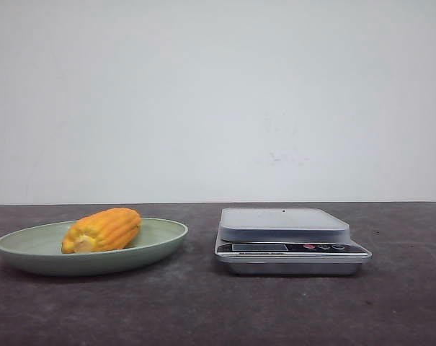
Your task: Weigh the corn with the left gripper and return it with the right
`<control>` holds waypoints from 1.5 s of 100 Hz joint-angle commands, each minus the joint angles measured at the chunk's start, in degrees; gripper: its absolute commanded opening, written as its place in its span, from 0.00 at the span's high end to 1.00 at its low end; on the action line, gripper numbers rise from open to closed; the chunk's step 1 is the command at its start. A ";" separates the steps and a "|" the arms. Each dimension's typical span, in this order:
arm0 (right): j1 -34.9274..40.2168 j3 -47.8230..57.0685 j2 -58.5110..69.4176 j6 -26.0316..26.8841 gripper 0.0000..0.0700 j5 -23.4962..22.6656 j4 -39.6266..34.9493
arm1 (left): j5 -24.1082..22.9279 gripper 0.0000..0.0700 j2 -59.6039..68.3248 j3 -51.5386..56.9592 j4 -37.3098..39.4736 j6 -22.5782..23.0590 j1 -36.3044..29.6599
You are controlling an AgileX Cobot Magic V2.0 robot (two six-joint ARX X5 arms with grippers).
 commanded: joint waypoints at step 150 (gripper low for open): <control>0.28 0.44 0.15 0.61 0.99 0.04 0.50 | 11.91 0.96 -8.28 -45.13 40.65 13.09 23.93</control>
